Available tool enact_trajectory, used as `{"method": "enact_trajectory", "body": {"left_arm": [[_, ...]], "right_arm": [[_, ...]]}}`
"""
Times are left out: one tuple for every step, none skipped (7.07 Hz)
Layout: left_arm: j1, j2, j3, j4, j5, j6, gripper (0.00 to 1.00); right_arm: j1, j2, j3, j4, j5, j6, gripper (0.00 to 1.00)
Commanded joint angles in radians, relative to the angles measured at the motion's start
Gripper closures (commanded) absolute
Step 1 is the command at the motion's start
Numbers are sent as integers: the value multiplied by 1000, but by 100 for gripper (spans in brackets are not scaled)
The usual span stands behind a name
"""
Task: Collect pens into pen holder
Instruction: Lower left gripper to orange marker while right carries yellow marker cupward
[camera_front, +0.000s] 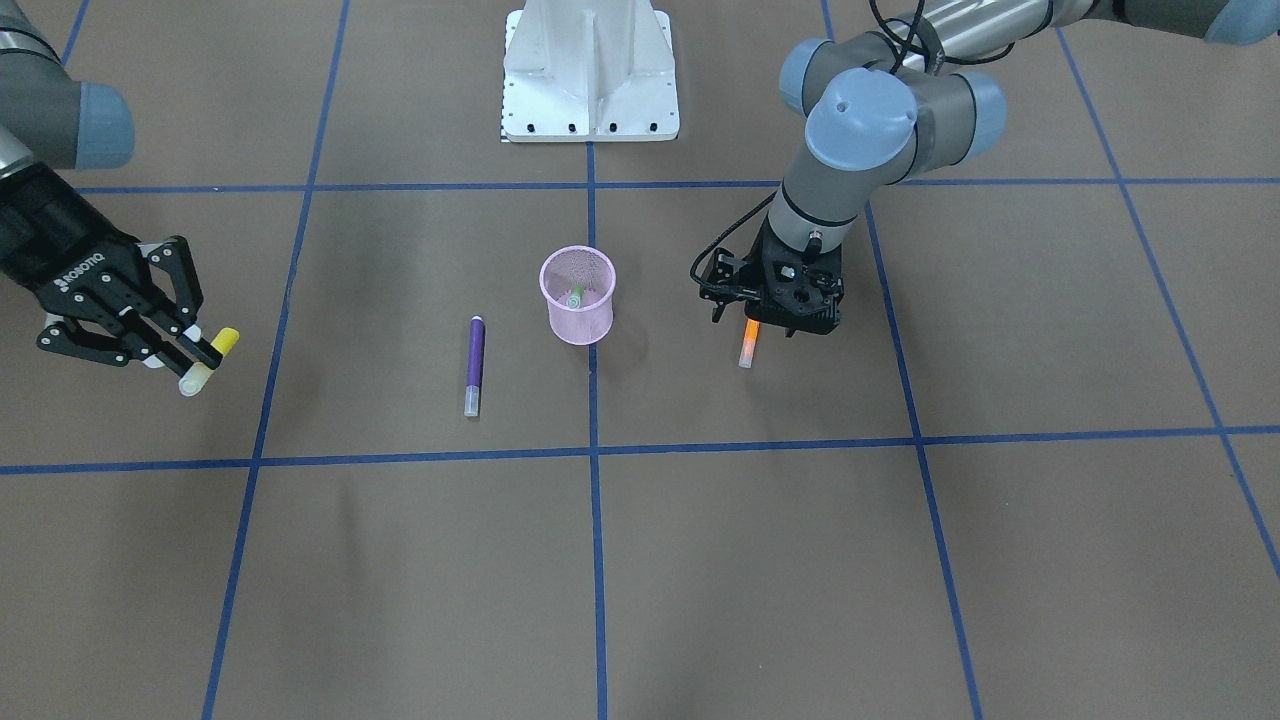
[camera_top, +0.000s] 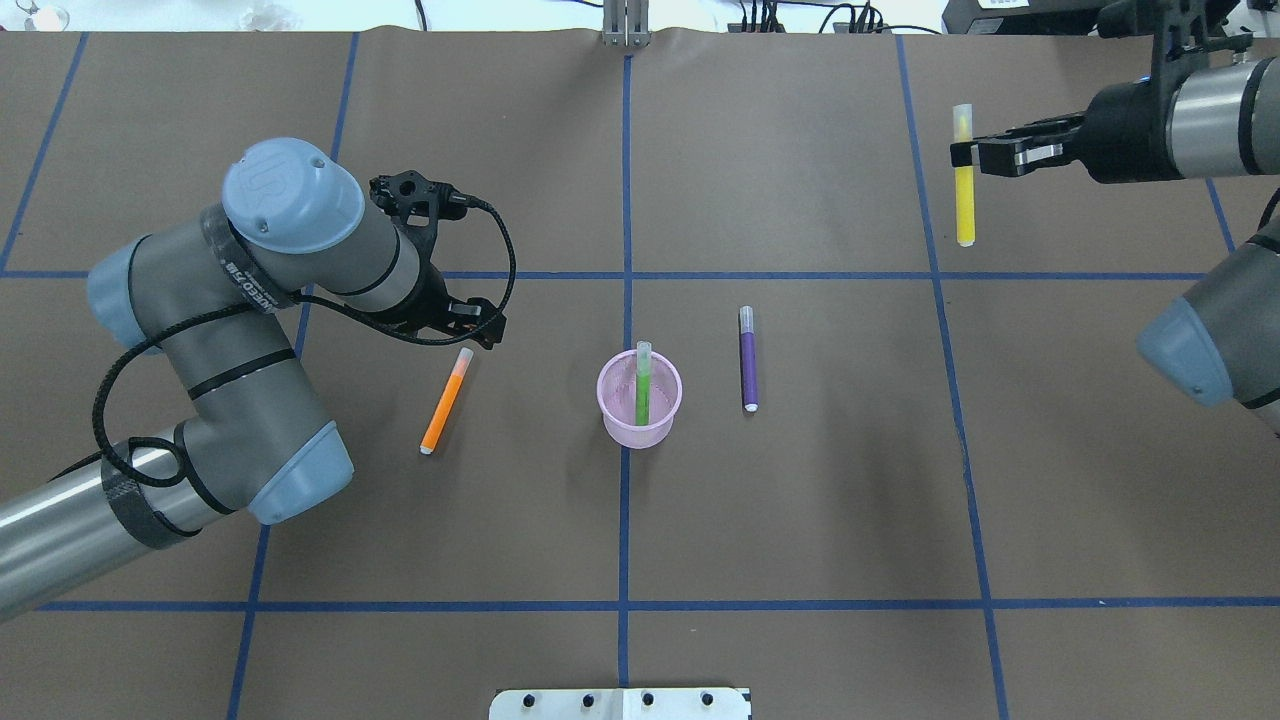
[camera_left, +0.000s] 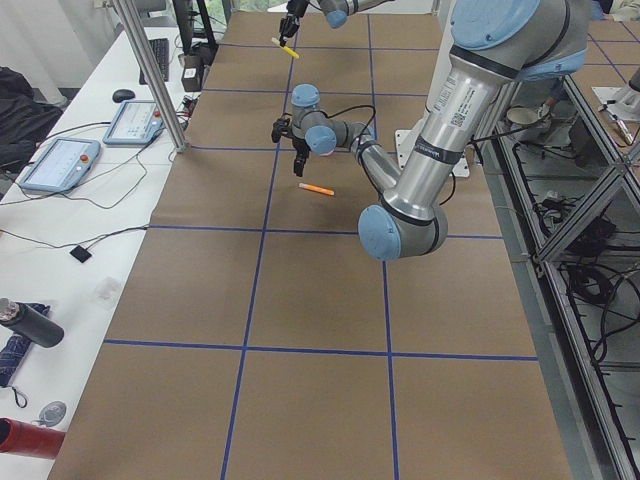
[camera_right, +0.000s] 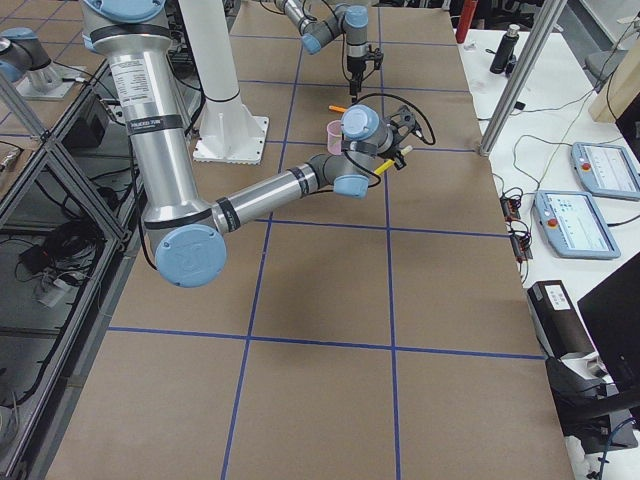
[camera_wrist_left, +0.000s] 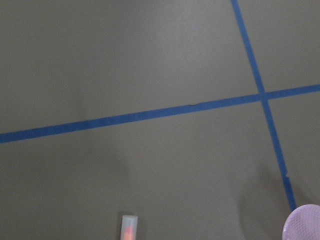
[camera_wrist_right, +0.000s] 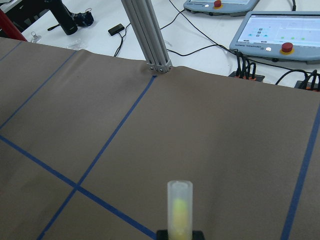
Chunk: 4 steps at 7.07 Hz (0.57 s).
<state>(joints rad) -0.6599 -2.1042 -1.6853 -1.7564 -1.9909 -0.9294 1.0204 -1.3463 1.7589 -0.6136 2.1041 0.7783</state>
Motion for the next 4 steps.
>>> {"method": "enact_trajectory", "body": {"left_arm": [[6,-11,56,-1,1,47,9],[9,-11,70,-5,1,50,10],[16,-20,84,-5,1,66,11],[16,-30,101,-5,1,66,13]], "right_arm": [[-51,41,4,20,-68,4,100],[-89,42,4,76,-128,19,100],[-132,42,4,115,-186,59,100],[-146,42,5,121,-196,61,100]]}}
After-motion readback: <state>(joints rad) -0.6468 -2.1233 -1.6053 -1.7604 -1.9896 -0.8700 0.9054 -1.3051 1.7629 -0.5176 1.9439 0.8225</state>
